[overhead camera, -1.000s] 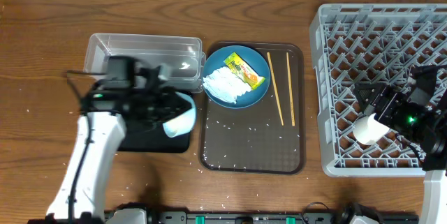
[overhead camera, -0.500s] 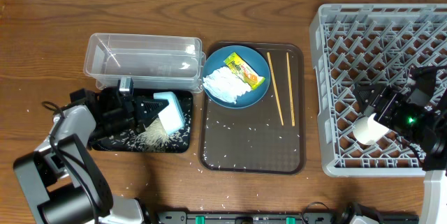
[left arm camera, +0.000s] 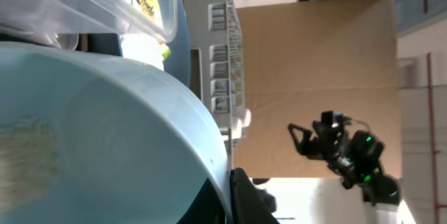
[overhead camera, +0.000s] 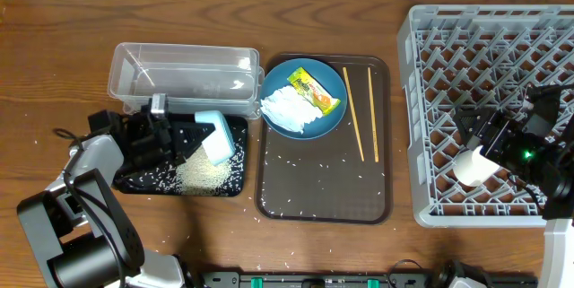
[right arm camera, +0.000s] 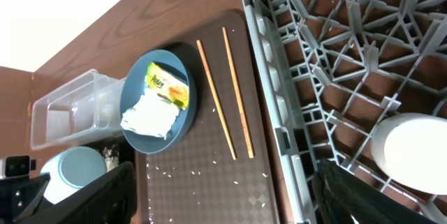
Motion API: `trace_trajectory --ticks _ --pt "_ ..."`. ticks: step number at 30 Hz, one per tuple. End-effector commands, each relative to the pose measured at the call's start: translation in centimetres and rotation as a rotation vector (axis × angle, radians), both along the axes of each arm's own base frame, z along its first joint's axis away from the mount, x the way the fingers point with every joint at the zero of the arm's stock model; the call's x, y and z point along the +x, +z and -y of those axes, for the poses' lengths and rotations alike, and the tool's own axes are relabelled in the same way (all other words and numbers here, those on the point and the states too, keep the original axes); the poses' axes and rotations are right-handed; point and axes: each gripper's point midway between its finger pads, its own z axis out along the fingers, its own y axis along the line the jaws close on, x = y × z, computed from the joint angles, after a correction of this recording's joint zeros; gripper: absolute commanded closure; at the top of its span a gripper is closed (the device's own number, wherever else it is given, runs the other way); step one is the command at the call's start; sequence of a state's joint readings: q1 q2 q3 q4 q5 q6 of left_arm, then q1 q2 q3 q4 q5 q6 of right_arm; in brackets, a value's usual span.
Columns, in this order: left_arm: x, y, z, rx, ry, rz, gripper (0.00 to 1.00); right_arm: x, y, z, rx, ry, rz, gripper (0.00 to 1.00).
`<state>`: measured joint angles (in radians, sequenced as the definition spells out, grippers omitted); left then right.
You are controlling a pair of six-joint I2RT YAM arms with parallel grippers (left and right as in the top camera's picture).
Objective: Sort waste into correct bins and load items into the dishwasher rack
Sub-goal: 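Tip the light-blue bowl over the black tray to pour out rice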
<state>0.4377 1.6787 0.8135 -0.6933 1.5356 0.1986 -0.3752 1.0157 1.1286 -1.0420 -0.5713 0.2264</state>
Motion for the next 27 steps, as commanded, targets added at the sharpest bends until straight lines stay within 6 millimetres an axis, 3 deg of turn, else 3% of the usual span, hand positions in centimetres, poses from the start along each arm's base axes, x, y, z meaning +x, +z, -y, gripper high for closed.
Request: trace_trajectory --ticks 1,3,5,6,7,9,10,12,13,14,15,17,18,19,23,27 --pt "0.0 1.1 0.1 -0.096 0.013 -0.119 0.94 0.0 0.0 -0.3 0.002 0.008 -0.001 0.2" --pt "0.0 1.1 0.0 -0.043 0.006 -0.028 0.94 0.0 0.0 -0.3 0.003 0.008 -0.001 0.2" --pt "0.2 -1.1 -0.5 0.071 0.012 -0.069 0.94 0.0 0.0 -0.3 0.003 0.008 -0.001 0.2" --pt "0.2 -1.0 -0.4 0.024 0.022 -0.142 0.94 0.0 0.0 -0.3 0.004 0.007 -0.001 0.2" --pt "0.1 0.5 -0.1 -0.075 0.019 -0.129 0.94 0.0 0.0 -0.3 0.004 0.006 -0.001 0.2" --pt "0.1 1.2 0.1 -0.089 0.01 -0.106 0.94 0.0 0.0 -0.3 0.004 0.006 -0.002 0.21" --pt "0.3 0.5 0.0 -0.013 0.003 -0.027 0.94 0.0 0.0 -0.3 0.005 0.006 -0.002 0.2" --pt "0.3 -1.7 -0.4 0.077 0.015 -0.125 0.94 0.0 0.0 -0.3 0.004 0.006 -0.002 0.2" --pt "0.1 -1.2 -0.2 0.014 0.02 -0.18 0.94 -0.1 0.0 -0.3 0.004 0.006 -0.002 0.2" --pt "0.0 0.8 0.3 -0.093 0.006 -0.114 0.94 -0.1 0.0 -0.3 0.006 0.006 -0.005 0.2" --pt "-0.2 0.9 0.5 -0.093 -0.002 -0.119 0.94 -0.1 0.0 -0.3 0.006 0.006 -0.006 0.2" --pt "0.0 -0.5 0.5 0.028 -0.016 -0.056 0.94 -0.1 -0.1 -0.3 0.007 0.006 -0.008 0.2" --pt "-0.2 -1.9 0.4 0.079 -0.01 -0.146 0.94 -0.1 -0.1 -0.3 0.007 0.006 -0.008 0.2" --pt "-0.5 -1.9 0.6 0.06 -0.011 -0.184 0.94 -0.1 -0.1 -0.3 0.006 0.006 -0.007 0.2" --pt "-1.8 1.5 3.2 -0.034 -0.09 -0.082 0.94 -0.2 -0.1 -0.3 0.007 0.006 -0.009 0.2" --pt "-3.2 3.0 6.3 0.105 -0.207 -0.033 0.94 -0.2 -0.1 -0.3 0.006 0.006 -0.009 0.2"
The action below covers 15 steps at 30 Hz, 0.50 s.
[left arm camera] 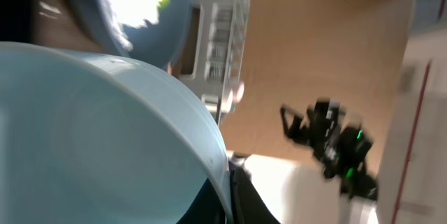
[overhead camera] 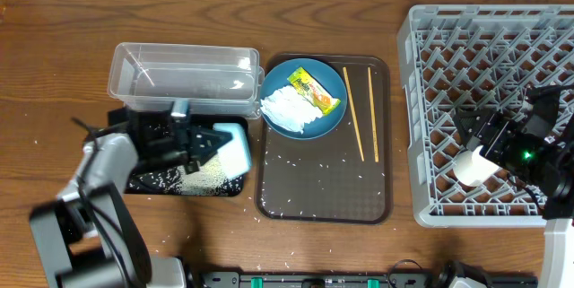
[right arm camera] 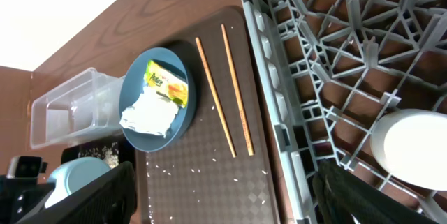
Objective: Sort waste into correct bins and load items into the dishwasher rack
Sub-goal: 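Tip the light-blue bowl over the black tray to pour out rice, then set the emptied light-blue bowl back on the brown tray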
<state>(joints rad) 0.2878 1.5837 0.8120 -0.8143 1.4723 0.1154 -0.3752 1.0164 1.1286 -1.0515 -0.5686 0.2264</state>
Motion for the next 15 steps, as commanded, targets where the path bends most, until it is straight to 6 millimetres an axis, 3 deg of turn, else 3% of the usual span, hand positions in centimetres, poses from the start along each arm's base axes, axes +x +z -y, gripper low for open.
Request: trace_trajectory --ticks 1,5,9,15 --pt "-0.8 2.0 2.4 0.151 -0.101 0.097 0.94 0.0 0.1 -0.3 0.005 0.008 0.002 0.2" --pt "-1.2 2.0 4.8 0.527 -0.149 0.143 0.93 0.0 0.1 -0.3 0.005 0.008 0.002 0.2" --pt "-1.8 2.5 8.0 0.735 -0.15 0.251 0.91 0.0 0.1 -0.3 0.004 0.008 0.002 0.2" --pt "-3.9 -2.8 11.0 1.115 -0.213 0.287 0.91 0.0 0.1 -0.3 0.005 0.008 0.001 0.19"
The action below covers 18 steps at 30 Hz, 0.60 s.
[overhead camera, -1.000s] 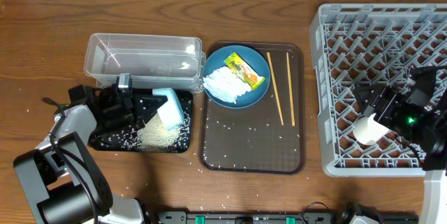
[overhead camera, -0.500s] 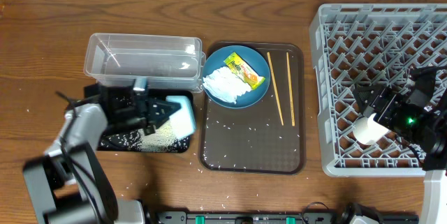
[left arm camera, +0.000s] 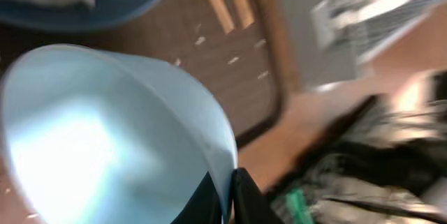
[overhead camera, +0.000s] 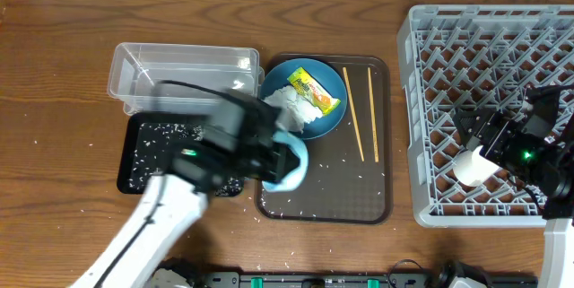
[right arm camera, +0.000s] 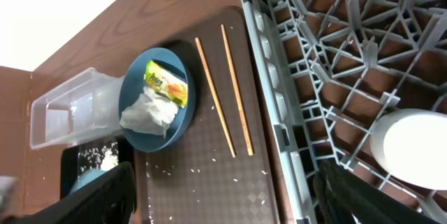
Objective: Sort waste into correct bins and load items into the dishwasher rack
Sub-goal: 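Set the emptied light-blue bowl back on the brown tray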
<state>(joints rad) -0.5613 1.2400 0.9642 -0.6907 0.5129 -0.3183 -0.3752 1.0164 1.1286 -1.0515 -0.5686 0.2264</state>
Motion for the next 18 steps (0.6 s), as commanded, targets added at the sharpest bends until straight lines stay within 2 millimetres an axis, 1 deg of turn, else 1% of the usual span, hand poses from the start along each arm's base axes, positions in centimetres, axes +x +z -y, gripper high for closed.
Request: trace_trajectory --ticks 1,3,5,6,8,10,11,12,13,15,16,18 --pt "1.6 -4.1 -1.0 0.298 0.133 0.092 0.91 0.0 0.1 -0.3 0.005 0.008 0.002 0.19" --pt "1.5 -5.6 0.6 0.338 0.099 0.118 0.89 0.0 0.1 -0.3 0.005 0.008 0.001 0.19" --pt "1.3 -6.8 2.5 0.337 0.06 0.127 0.87 0.0 0.1 -0.3 0.005 0.008 0.0 0.2" --pt "1.3 -7.3 3.1 0.336 0.056 0.125 0.87 0.0 0.0 -0.3 0.005 0.008 0.0 0.2" --pt "1.3 -8.3 3.9 0.339 0.041 0.121 0.86 -0.1 0.0 -0.3 0.006 0.008 -0.002 0.19" --pt "1.2 -9.0 4.4 0.341 0.034 0.113 0.85 -0.1 0.0 -0.3 0.004 0.01 -0.002 0.2" --pt "1.1 -9.1 4.6 0.338 0.027 0.107 0.83 -0.1 0.0 -0.3 0.003 0.009 -0.002 0.19" --pt "1.0 -9.0 4.8 0.327 0.021 0.101 0.83 -0.1 0.0 -0.2 -0.001 0.006 -0.004 0.19" --pt "0.9 -8.7 5.1 0.316 0.014 0.095 0.76 -0.1 -0.1 -0.1 -0.007 0.001 -0.006 0.19" --pt "1.0 -7.2 5.4 0.303 0.012 0.096 0.69 -0.1 -0.2 0.2 -0.019 -0.009 -0.011 0.19" --pt "1.2 -6.0 5.5 0.297 0.014 0.105 0.66 -0.1 -0.2 0.2 -0.022 -0.01 -0.012 0.19" --pt "1.9 -3.6 5.8 0.283 0.016 0.15 0.55 -0.1 -0.2 0.2 -0.021 -0.01 -0.012 0.19"
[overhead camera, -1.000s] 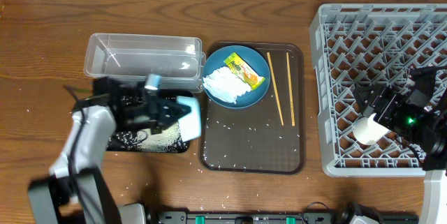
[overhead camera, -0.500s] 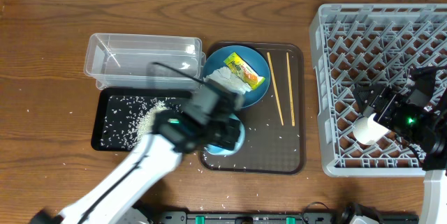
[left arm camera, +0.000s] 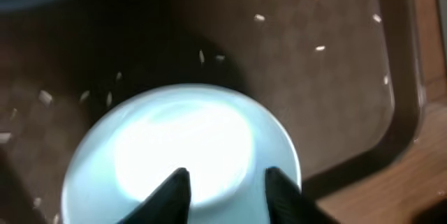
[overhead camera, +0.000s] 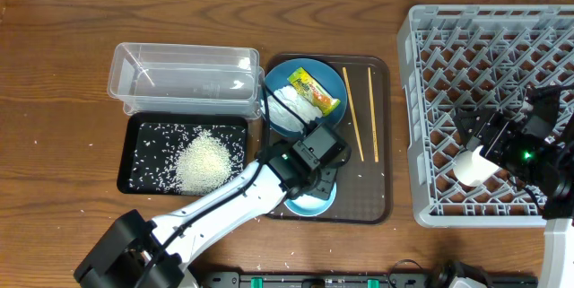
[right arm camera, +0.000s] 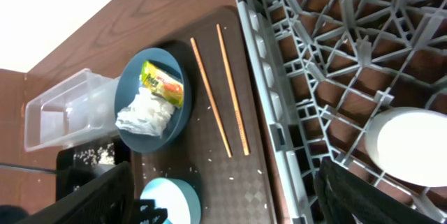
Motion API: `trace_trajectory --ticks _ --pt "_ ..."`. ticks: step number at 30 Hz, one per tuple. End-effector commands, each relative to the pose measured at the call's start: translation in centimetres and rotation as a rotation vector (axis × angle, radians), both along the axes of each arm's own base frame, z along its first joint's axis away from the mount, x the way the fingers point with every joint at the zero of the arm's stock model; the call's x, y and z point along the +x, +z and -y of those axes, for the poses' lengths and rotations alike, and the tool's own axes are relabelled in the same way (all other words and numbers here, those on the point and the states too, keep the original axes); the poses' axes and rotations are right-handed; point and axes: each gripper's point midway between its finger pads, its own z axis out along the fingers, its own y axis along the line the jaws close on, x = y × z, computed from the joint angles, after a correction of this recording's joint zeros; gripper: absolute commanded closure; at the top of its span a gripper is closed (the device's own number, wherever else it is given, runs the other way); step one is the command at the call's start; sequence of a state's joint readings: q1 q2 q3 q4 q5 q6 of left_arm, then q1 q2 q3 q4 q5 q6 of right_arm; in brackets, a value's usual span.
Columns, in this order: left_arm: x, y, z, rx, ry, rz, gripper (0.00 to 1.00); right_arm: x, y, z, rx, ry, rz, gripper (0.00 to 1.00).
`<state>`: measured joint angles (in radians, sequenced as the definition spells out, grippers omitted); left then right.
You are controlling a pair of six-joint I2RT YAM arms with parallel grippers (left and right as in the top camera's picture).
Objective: Sort waste into correct bins and load items into the dishwasher rack
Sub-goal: 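Set the emptied light-blue bowl back on the brown tray, then grasp the white tissue on the blue plate with left gripper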
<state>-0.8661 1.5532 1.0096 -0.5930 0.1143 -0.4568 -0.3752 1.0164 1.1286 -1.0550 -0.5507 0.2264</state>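
A light blue bowl (overhead camera: 309, 201) rests on the front part of the brown tray (overhead camera: 377, 200) and looks bottom up. My left gripper (overhead camera: 313, 173) hovers open right over the bowl (left arm camera: 185, 154), one finger (left arm camera: 174, 185) on each side, not gripping it. A blue plate (overhead camera: 300, 126) holding a yellow-green wrapper (overhead camera: 315, 91) and a crumpled tissue lies at the tray's back. Two chopsticks (overhead camera: 361, 113) lie to its right. My right gripper (overhead camera: 489, 135) stays open over the grey dishwasher rack (overhead camera: 493, 19), beside a white cup (overhead camera: 473, 164) in the rack.
A black tray (overhead camera: 143, 135) with a rice heap (overhead camera: 204, 158) sits left of the brown tray. Behind it stands a clear plastic bin (overhead camera: 184, 77). Rice grains are scattered over the wooden table (overhead camera: 54, 73) and the brown tray.
My left gripper held the blue bowl above the brown tray near the plate. Now the bowl sits on the tray's front part and the gripper is open above it. The right arm stayed put.
My left gripper first held the bowl tipped over the black tray, with rice heaped under it. Then it held the bowl at that tray's right side, then over the brown tray. Now the bowl rests on the brown tray, let go.
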Motion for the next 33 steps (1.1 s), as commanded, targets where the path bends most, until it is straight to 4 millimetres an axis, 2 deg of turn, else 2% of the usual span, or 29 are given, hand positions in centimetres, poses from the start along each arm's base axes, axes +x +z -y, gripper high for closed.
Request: trace_trajectory --ticks 1,3,5,8,12,15,21,29,33 --pt "2.7 6.2 1.7 -0.086 -0.003 0.148 0.5 0.0 -0.1 0.0 -0.009 0.0 -0.004 0.19" --pt "4.4 8.0 1.7 -0.079 -0.015 0.239 0.4 -0.1 -0.1 -0.1 -0.008 0.0 -0.006 0.19" --pt "6.2 8.7 1.1 -0.049 -0.006 0.323 0.33 -0.1 -0.1 -0.1 -0.007 0.0 -0.009 0.19" --pt "8.6 8.2 0.4 -0.013 0.006 0.375 0.3 -0.2 -0.2 -0.1 -0.005 0.0 -0.013 0.19" --pt "11.3 6.1 -1.0 0.017 0.058 0.36 0.3 -0.3 -0.2 -0.1 -0.004 0.0 -0.017 0.19" --pt "11.2 5.2 -1.0 0.002 0.053 0.313 0.3 -0.4 -0.4 -0.2 -0.001 0.001 -0.024 0.18" --pt "10.5 5.5 0.4 -0.01 -0.017 0.332 0.3 -0.5 -0.4 -0.2 0.0 0.001 -0.027 0.18" --pt "12.0 3.6 0.6 0.043 -0.038 0.37 0.3 -0.6 -0.5 -0.2 0.001 0.0 -0.034 0.18" --pt "13.1 1.9 1.2 0.089 -0.134 0.406 0.3 -0.7 -0.7 -0.1 -0.006 -0.007 -0.044 0.18"
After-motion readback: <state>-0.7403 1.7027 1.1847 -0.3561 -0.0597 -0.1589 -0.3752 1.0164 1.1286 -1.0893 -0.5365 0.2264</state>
